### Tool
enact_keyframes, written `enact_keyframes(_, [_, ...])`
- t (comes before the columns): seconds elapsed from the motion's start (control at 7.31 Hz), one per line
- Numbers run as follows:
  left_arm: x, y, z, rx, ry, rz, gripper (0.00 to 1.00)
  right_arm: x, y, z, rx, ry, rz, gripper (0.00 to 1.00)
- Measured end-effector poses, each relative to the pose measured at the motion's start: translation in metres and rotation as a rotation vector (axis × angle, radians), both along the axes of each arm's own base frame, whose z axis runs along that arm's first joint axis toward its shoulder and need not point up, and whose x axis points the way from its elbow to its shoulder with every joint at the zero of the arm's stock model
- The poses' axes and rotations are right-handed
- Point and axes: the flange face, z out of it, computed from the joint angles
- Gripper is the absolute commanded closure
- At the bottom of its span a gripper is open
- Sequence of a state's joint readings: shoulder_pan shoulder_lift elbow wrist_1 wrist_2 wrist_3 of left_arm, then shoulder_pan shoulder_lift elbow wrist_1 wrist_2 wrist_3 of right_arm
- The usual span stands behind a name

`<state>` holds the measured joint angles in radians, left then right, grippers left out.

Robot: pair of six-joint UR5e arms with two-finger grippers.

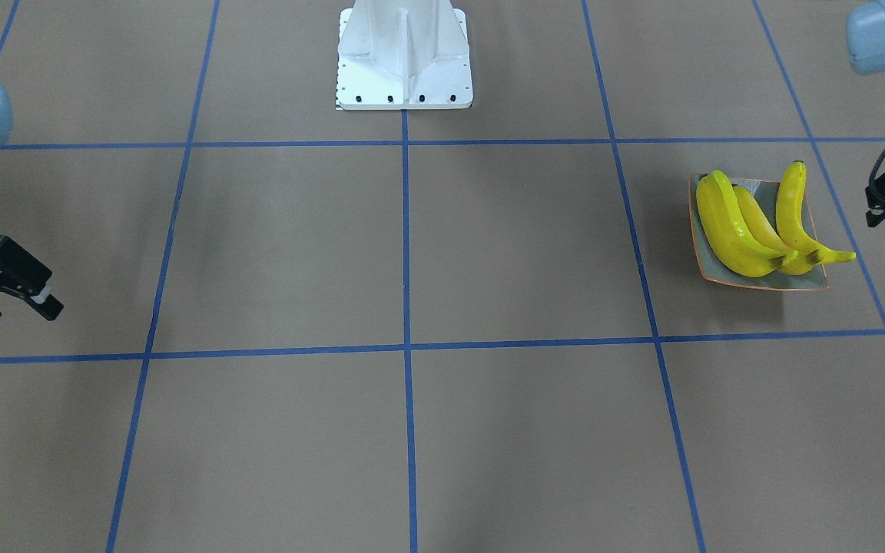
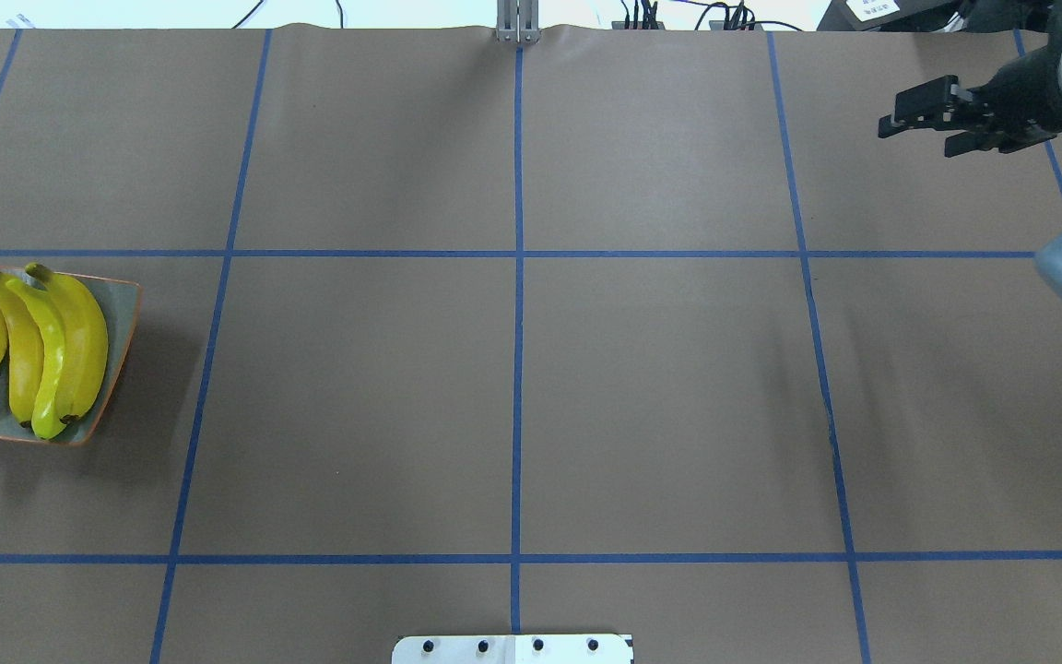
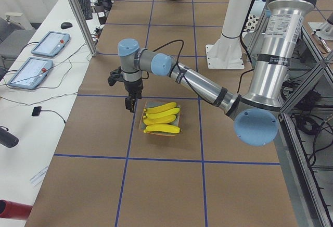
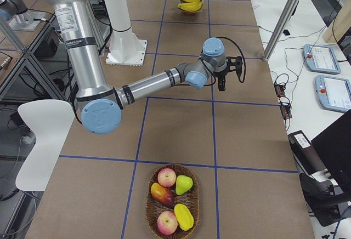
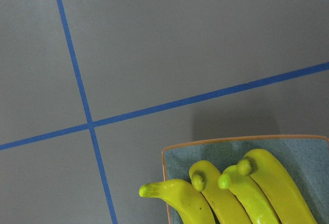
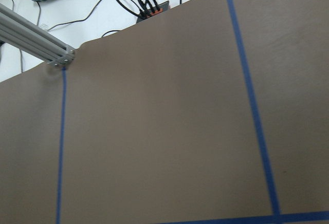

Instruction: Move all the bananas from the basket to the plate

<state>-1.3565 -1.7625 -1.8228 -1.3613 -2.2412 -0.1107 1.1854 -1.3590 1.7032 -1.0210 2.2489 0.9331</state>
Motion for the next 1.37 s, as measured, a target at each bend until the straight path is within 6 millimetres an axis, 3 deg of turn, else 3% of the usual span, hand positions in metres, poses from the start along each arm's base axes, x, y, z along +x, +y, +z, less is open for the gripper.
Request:
enact_keyframes(0.27, [-0.045,-0.010,0.035,0.042,0.078,0.028,0.01,0.070,0.017,0.060,0.010,0.068,-0.068,0.00])
enact_keyframes(0.55, [-0.068,-0.006,0.055,0.058,0.086,0.048,0.01,0.118,0.034,0.100,-0.003,0.104,-0.115,0.00])
enact_keyframes(0.96, [-0.086,0.012,0.071,0.046,0.080,0.028,0.01,0.156,0.043,0.133,0.036,0.219,-0.249,0.00])
enact_keyframes(1.37, [-0.093,0.038,0.095,0.009,0.078,0.017,0.01,0.162,0.058,0.158,0.032,0.275,-0.314,0.00])
